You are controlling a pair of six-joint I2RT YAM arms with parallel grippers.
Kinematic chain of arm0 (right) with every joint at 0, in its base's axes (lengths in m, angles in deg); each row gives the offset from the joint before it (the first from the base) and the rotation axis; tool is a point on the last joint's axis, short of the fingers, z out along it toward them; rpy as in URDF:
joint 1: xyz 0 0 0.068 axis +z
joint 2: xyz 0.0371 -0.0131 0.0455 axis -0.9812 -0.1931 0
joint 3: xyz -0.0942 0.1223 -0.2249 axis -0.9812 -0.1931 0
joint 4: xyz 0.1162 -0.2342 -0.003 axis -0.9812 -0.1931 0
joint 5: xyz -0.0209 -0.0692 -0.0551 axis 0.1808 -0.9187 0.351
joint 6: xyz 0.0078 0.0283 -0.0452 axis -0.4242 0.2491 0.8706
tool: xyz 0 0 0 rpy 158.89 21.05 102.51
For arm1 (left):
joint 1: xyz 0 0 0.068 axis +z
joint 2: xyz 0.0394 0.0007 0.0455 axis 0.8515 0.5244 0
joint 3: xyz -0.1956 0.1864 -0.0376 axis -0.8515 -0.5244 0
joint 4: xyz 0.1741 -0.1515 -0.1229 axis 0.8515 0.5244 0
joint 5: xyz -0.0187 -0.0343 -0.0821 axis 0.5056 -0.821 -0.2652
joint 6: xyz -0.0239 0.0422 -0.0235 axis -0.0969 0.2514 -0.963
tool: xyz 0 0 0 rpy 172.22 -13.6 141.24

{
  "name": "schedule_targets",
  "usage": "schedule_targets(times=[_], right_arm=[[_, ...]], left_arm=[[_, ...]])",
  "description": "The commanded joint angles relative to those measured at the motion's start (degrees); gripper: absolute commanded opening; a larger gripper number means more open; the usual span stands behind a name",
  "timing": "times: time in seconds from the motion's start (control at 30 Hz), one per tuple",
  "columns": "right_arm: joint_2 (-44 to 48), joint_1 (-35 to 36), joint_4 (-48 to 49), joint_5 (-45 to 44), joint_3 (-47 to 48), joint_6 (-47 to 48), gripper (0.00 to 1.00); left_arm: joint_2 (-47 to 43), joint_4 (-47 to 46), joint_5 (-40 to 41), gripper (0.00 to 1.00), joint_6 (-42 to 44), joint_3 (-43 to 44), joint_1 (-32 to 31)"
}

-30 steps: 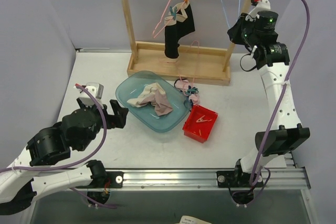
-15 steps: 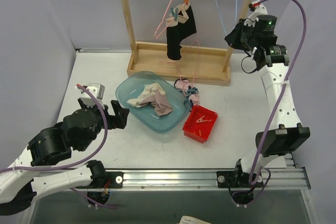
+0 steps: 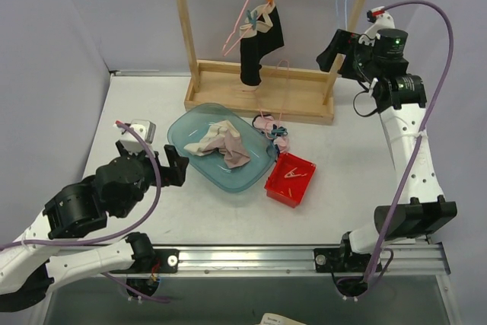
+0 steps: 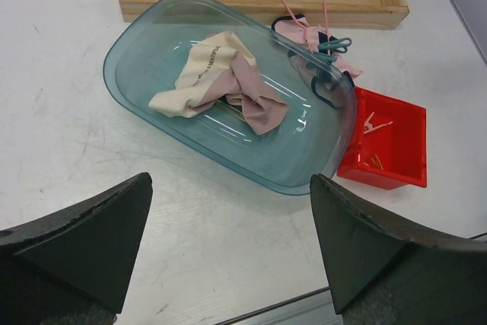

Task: Remove the underwear clipped to the hanger
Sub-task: Place the hanger at the clothesline.

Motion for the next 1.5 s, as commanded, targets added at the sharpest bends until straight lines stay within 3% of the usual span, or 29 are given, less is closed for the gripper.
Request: schedule_targets(times=[0.0,0.17,0.27,0.4,0.47,0.5,0.6,0.63,0.67,0.73,0.77,0.8,0.87,1.0,1.2,1.47], right_arm=[[3.5,0.17,0.23,-3.78,0.25,-1.03,1.0],[10.0,0.17,3.13,-9.14,-7.64,-4.2,1.0],[16.41,0.08,4.36,-14.59,-17.21,-6.92,1.0],[25.73,0.17,6.91,-18.99,-31.19,-11.05,1.0],[28.37,-0.01,8.67,-20.58,-37.35,-12.72,1.0],[28.64,-0.01,9.37,-20.84,-38.67,-13.25,1.0],[27.42,-0.01,13.14,-18.39,-43.68,-14.57,0.98],[26.81,0.08,14.63,-17.43,-44.74,-14.92,0.95],[25.49,-0.1,15.95,-17.33,-46.23,-15.36,0.91],[24.26,-0.1,19.65,-17.07,-47.03,-15.63,0.69],[22.42,-0.1,20.7,-17.5,-47.3,-15.63,0.51],[21.45,-0.27,22.19,-17.94,-47.3,-15.8,0.16],[18.38,-0.45,23.35,-17.69,-47.21,-16.24,0.0],[14.41,-0.71,27.73,-16.19,-48.17,-17.38,0.0],[13.26,0.77,32.14,-6.54,-51.95,-16.51,0.0],[13.26,12.11,31.52,-4.58,-56.7,-13.96,0.0]], left_arm=[[0.91,-3.67,0.81,0.94,2.05,0.99,0.5],[1.96,-5.25,-0.41,0.94,3.28,-0.06,2.34],[2.4,-6.83,-4.01,0.94,4.59,-2.17,4.45],[4.51,-11.21,-14.45,0.94,7.06,-6.73,12.61],[6.35,-13.67,-23.3,1.0,8.63,-9.37,20.6],[7.05,-16.91,-26.23,0.93,9.08,-10.25,23.41],[12.14,-23.59,-39.67,0.51,8.65,-10.88,38.68],[15.73,-25.53,-44.4,0.17,6.55,-10.35,45.6],[17.59,-27.55,-47.15,0.03,5.23,-9.22,48.37],[23.2,-32.13,-47.17,0.03,5.21,-7.11,51.2],[25.23,-33.36,-47.17,0.03,5.21,-4.14,51.39],[27.34,-34.85,-47.17,0.03,5.21,-2.63,51.39],[33.23,-36.09,-47.17,0.03,5.21,0.45,51.3],[42.11,-37.86,-47.17,0.03,5.21,8.44,51.47],[55.13,-34.26,-47.17,0.03,5.21,16.1,52.09],[53.74,-36.88,-47.17,0.03,5.21,6.01,44.37]])
